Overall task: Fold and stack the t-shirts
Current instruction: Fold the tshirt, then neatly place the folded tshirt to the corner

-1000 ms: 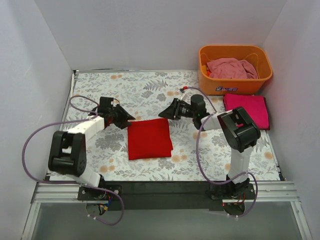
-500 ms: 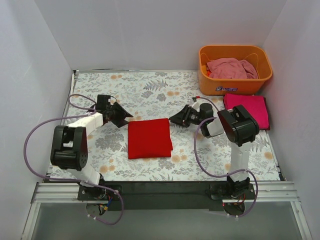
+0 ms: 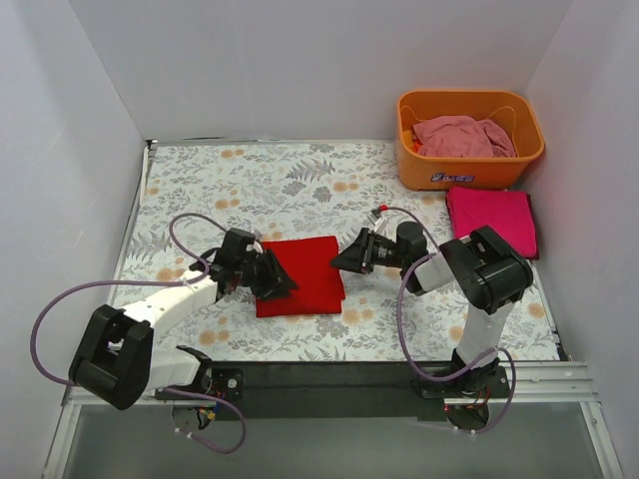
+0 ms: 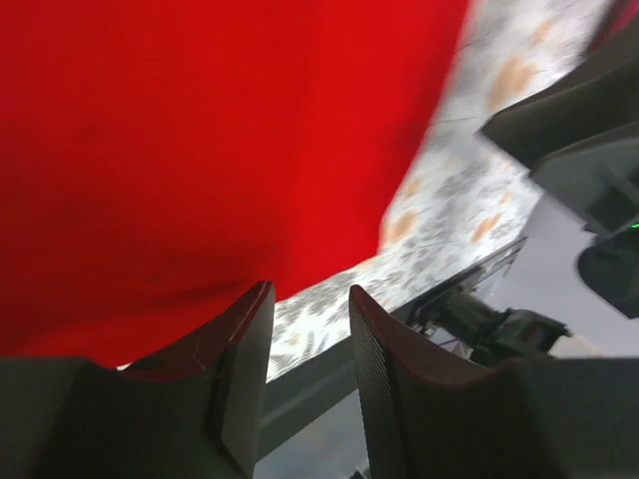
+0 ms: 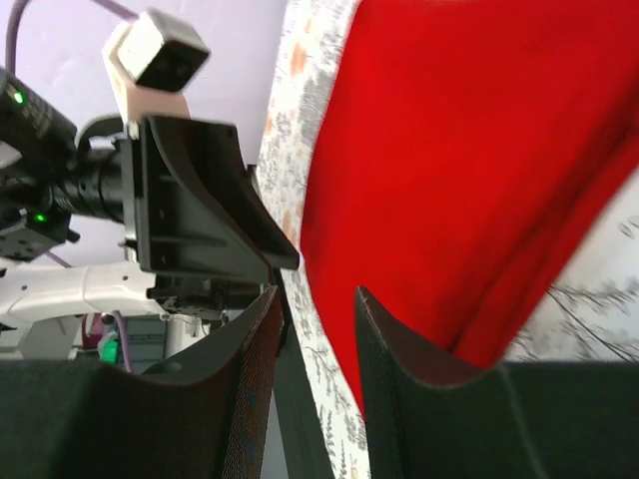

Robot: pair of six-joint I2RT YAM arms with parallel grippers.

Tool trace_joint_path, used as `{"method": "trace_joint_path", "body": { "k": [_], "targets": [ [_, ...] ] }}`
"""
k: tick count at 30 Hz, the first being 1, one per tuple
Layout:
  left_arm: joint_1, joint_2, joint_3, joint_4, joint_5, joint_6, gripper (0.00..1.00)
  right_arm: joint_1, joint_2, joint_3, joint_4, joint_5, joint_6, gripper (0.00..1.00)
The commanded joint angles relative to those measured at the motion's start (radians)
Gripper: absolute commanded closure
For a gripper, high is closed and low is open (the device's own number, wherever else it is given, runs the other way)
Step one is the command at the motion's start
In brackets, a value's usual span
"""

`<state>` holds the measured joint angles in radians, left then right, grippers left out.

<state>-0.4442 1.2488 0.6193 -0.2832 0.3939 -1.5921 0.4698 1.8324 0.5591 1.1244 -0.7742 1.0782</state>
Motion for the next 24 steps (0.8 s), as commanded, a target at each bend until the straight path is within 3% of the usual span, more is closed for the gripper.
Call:
{"method": "trace_joint_path", "body": {
  "k": [1, 7, 11, 13, 14, 19, 21, 22, 24],
  "targets": [
    [-0.002, -0.015, -0.079, 0.010, 0.016, -0.058, 0.66, -0.007, 0.074, -0.024, 0.067, 0.007, -0.004, 0.58],
    [-0.002, -0.003, -0.176, 0.024, 0.029, -0.078, 0.68, -0.034, 0.120, -0.076, 0.075, 0.024, -0.026, 0.60],
    [-0.002, -0.055, -0.168, -0.045, 0.004, -0.060, 0.66, -0.054, 0.036, -0.106, 0.052, 0.000, -0.040, 0.60],
    [-0.004, -0.110, -0.126, -0.083, -0.010, -0.048, 0.61, -0.068, -0.042, -0.105, -0.043, -0.002, -0.099, 0.60],
    [-0.007, -0.126, -0.106, -0.130, -0.023, -0.022, 0.59, -0.072, -0.071, -0.099, -0.095, 0.009, -0.136, 0.59],
    [-0.059, -0.140, 0.103, -0.299, -0.170, 0.090, 0.47, -0.085, -0.283, 0.018, -0.722, 0.166, -0.435, 0.58],
    [-0.105, -0.118, 0.155, -0.341, -0.205, 0.147, 0.38, -0.086, -0.359, 0.054, -0.868, 0.292, -0.538, 0.54],
    [-0.164, -0.083, 0.183, -0.346, -0.245, 0.164, 0.37, -0.086, -0.383, 0.091, -1.012, 0.338, -0.564, 0.52],
    [-0.235, -0.039, 0.250, -0.353, -0.308, 0.194, 0.37, -0.088, -0.454, 0.122, -1.122, 0.469, -0.635, 0.43]
  ]
}}
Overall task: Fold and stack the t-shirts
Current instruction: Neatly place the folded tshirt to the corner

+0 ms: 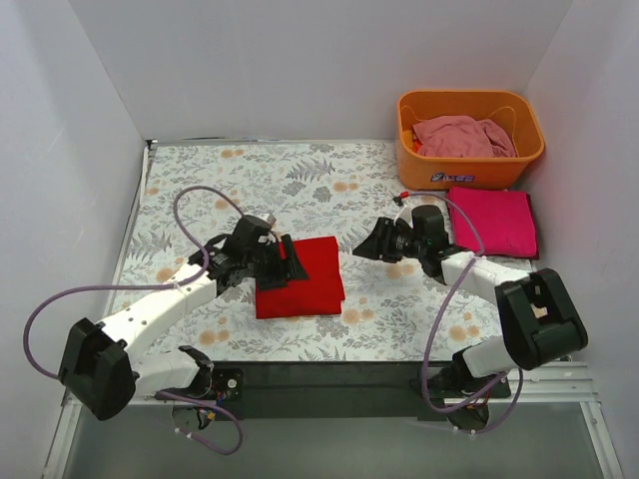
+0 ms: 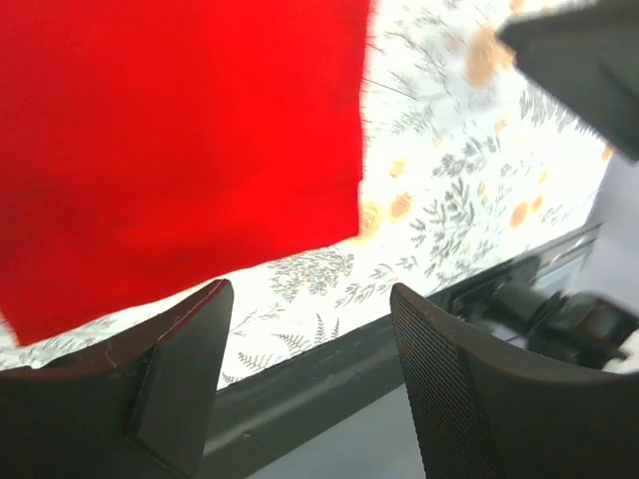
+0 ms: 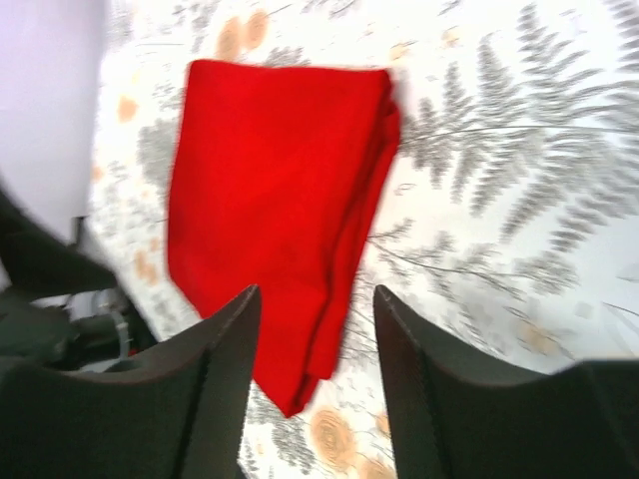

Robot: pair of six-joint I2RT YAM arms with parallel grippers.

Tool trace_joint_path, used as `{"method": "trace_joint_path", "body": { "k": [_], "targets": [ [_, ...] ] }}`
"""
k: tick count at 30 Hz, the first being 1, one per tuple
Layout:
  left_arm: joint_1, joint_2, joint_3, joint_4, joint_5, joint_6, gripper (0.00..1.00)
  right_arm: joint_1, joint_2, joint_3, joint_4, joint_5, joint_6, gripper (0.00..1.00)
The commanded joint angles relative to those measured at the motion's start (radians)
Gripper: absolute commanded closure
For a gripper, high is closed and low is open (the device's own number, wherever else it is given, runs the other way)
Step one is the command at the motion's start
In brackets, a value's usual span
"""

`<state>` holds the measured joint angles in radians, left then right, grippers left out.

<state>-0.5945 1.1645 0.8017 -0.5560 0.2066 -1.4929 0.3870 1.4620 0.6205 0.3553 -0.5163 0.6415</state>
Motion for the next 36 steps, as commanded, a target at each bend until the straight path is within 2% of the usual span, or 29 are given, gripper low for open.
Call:
{"method": "trace_joint_path", "body": {
  "k": [1, 2, 4, 5, 7, 11, 14, 22, 27, 30, 33, 34, 35, 36],
  "targets": [
    [-0.159, 0.072, 0.092, -0.088, -0.191, 0.106, 0.37, -0.010, -0.109, 0.076, -0.405, 0.238, -0.216, 0.39],
    [-0.194, 0.134, 0.143, -0.110, -0.238, 0.115, 0.37, -0.017, -0.132, 0.076, -0.464, 0.258, -0.224, 0.30],
    [-0.282, 0.194, 0.191, -0.133, -0.303, 0.141, 0.36, -0.054, -0.202, 0.071, -0.501, 0.269, -0.243, 0.25],
    [-0.309, 0.257, 0.217, -0.152, -0.365, 0.149, 0.36, -0.068, -0.225, 0.056, -0.528, 0.256, -0.243, 0.18],
    [-0.368, 0.309, 0.275, -0.165, -0.409, 0.163, 0.36, -0.120, -0.276, 0.039, -0.552, 0.233, -0.250, 0.16],
    [-0.425, 0.400, 0.344, -0.170, -0.441, 0.206, 0.42, -0.178, -0.334, 0.002, -0.599, 0.208, -0.256, 0.02],
    [-0.470, 0.471, 0.393, -0.176, -0.475, 0.229, 0.48, -0.189, -0.347, -0.016, -0.627, 0.208, -0.259, 0.02],
    [-0.553, 0.627, 0.485, -0.188, -0.570, 0.290, 0.50, -0.188, -0.330, -0.050, -0.639, 0.187, -0.281, 0.01],
    [-0.565, 0.708, 0.516, -0.186, -0.578, 0.301, 0.53, -0.189, -0.315, -0.061, -0.624, 0.150, -0.279, 0.02],
    [-0.568, 0.745, 0.515, -0.186, -0.573, 0.299, 0.60, -0.188, -0.315, -0.073, -0.607, 0.137, -0.273, 0.02],
    [-0.568, 0.770, 0.505, -0.191, -0.566, 0.287, 0.75, -0.188, -0.318, -0.079, -0.590, 0.133, -0.275, 0.02],
    [-0.570, 0.770, 0.501, -0.194, -0.566, 0.281, 0.88, -0.186, -0.318, -0.080, -0.581, 0.124, -0.272, 0.02],
    [-0.571, 0.773, 0.496, -0.194, -0.564, 0.272, 0.97, -0.188, -0.313, -0.085, -0.569, 0.096, -0.258, 0.02],
    [-0.573, 0.770, 0.493, -0.196, -0.564, 0.266, 1.00, -0.183, -0.304, -0.094, -0.550, 0.078, -0.246, 0.02]
  ]
}}
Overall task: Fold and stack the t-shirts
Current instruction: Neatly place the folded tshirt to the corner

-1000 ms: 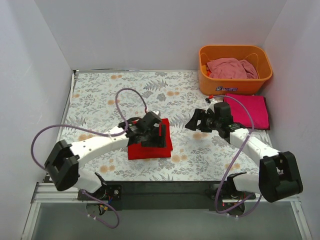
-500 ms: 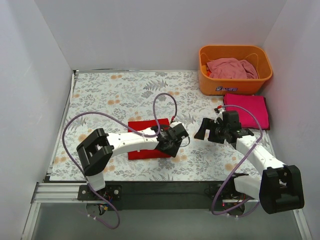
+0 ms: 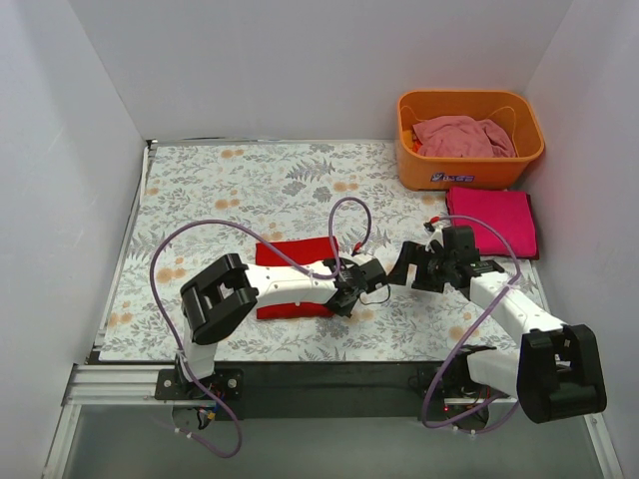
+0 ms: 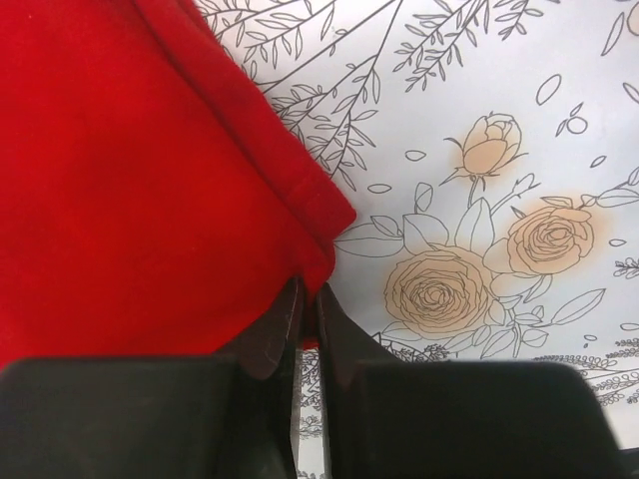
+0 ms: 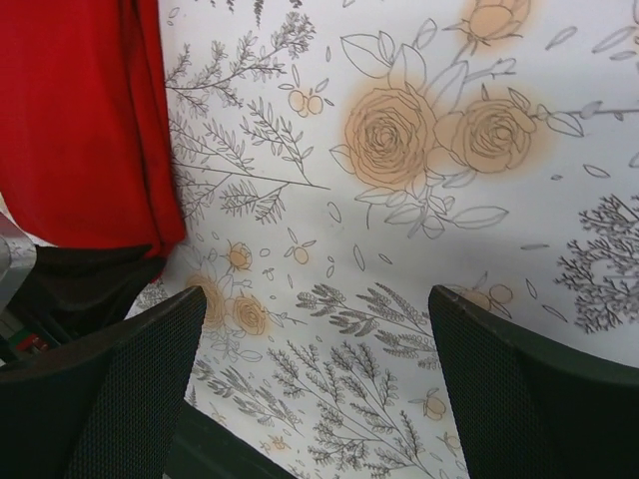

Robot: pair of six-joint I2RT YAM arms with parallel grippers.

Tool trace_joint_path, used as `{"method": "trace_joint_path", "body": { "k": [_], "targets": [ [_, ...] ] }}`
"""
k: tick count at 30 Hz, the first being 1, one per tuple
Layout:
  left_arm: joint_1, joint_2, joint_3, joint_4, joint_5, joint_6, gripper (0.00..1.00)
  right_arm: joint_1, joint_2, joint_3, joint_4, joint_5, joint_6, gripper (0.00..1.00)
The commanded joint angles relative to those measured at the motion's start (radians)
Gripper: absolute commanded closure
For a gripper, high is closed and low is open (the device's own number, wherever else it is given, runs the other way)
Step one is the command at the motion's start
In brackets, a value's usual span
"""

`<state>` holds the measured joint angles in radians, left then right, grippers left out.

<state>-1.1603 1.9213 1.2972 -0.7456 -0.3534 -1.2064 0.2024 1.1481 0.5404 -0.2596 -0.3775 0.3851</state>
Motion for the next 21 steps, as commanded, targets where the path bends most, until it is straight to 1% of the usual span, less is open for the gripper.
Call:
{"method": "trace_joint_path", "body": {
  "k": [1, 5, 7, 8, 9, 11, 16, 21],
  "targets": [
    [-0.009, 0.001, -0.009, -0.005, -0.002, -0.025, 1.00, 0.006, 0.018, -0.022, 0.115, -0.083, 0.023, 0.01],
    [-0.009, -0.076, -0.029, 0.015, -0.001, -0.044, 1.00, 0.055, 0.081, -0.039, 0.250, -0.171, 0.124, 0.02],
    [-0.009, -0.114, -0.041, 0.031, 0.011, -0.048, 1.00, 0.097, 0.130, -0.039, 0.342, -0.193, 0.201, 0.02],
    [-0.009, -0.140, -0.048, 0.041, 0.019, -0.050, 1.00, 0.109, 0.146, -0.039, 0.414, -0.214, 0.228, 0.04],
    [-0.010, -0.151, -0.050, 0.046, 0.025, -0.056, 1.00, 0.136, 0.188, -0.037, 0.443, -0.219, 0.279, 0.04],
    [-0.009, -0.174, -0.058, 0.054, 0.040, -0.064, 1.00, 0.167, 0.232, -0.010, 0.514, -0.222, 0.308, 0.05],
    [-0.010, -0.200, -0.070, 0.058, 0.042, -0.085, 1.00, 0.265, 0.392, 0.064, 0.592, -0.204, 0.397, 0.07],
    [-0.009, -0.211, -0.079, 0.078, 0.047, -0.094, 1.00, 0.360, 0.539, 0.154, 0.612, -0.209, 0.426, 0.14]
  ]
}}
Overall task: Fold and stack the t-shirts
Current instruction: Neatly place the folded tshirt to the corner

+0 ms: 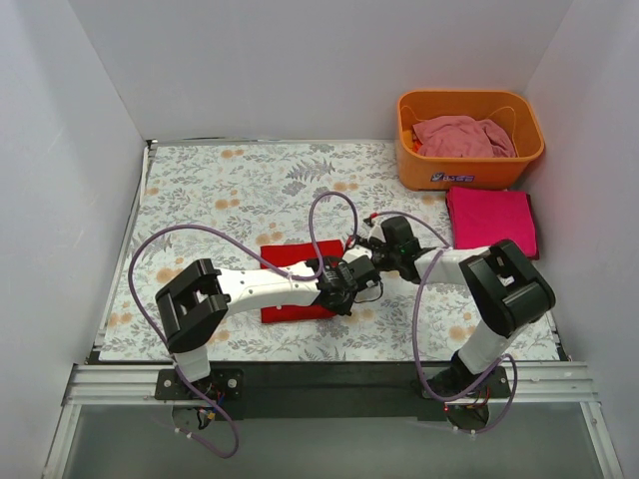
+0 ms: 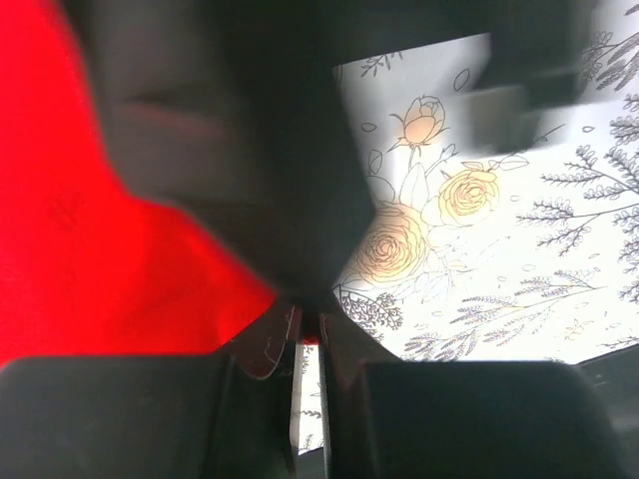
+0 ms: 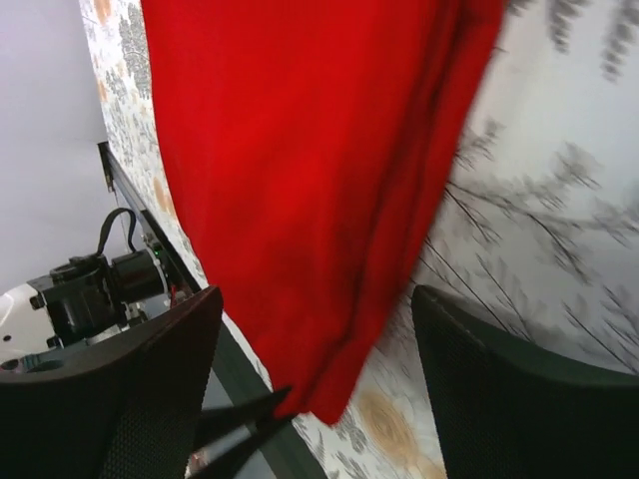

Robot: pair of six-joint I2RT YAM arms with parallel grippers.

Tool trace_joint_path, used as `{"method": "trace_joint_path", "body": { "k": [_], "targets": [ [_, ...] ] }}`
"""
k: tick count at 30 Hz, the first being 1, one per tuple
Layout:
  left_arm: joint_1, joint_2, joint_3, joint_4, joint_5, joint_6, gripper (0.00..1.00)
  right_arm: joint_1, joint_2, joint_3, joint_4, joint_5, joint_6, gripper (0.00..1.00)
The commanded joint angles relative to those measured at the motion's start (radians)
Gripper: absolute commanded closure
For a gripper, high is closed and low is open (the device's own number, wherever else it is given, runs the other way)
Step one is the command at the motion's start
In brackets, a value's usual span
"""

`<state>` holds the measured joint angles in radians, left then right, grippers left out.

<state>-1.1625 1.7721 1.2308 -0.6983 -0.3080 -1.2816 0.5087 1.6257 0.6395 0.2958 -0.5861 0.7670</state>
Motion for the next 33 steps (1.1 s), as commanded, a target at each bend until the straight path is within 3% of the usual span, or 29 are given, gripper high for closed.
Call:
{"method": "trace_joint_path", "body": {
  "k": [1, 7, 8, 9, 13, 16, 20, 26, 33],
  "targets": [
    [-0.008, -0.065, -0.013, 0.033, -0.002, -0.021, 1.00, 0.068, 0.078, 0.067, 0.057, -0.001, 0.048, 0.19],
    [-0.006, -0.079, -0.014, 0.052, -0.011, -0.036, 1.00, 0.143, 0.131, 0.083, 0.054, 0.014, 0.046, 0.40],
    [-0.008, -0.080, -0.014, 0.057, -0.008, -0.038, 1.00, 0.146, 0.134, 0.080, 0.054, 0.017, 0.037, 0.50],
    [-0.008, -0.085, -0.013, 0.059, -0.005, -0.042, 1.00, 0.146, 0.131, 0.075, 0.054, 0.017, 0.025, 0.54],
    [-0.008, -0.097, 0.010, 0.042, 0.006, -0.053, 0.87, 0.145, 0.114, 0.084, 0.026, 0.029, -0.037, 0.82],
    [-0.005, -0.108, 0.048, 0.014, 0.000, -0.059, 0.75, 0.142, 0.099, 0.121, -0.087, 0.061, -0.139, 0.99],
    [0.006, -0.135, 0.124, -0.035, -0.005, -0.048, 0.68, 0.133, 0.060, 0.216, -0.285, 0.155, -0.287, 0.99],
    [0.112, -0.217, 0.245, -0.089, 0.007, 0.034, 0.54, 0.061, 0.020, 0.316, -0.593, 0.264, -0.538, 0.99],
    [0.456, -0.287, 0.165, -0.037, 0.062, 0.100, 0.39, -0.041, 0.010, 0.489, -0.888, 0.468, -0.754, 0.99]
  ]
}}
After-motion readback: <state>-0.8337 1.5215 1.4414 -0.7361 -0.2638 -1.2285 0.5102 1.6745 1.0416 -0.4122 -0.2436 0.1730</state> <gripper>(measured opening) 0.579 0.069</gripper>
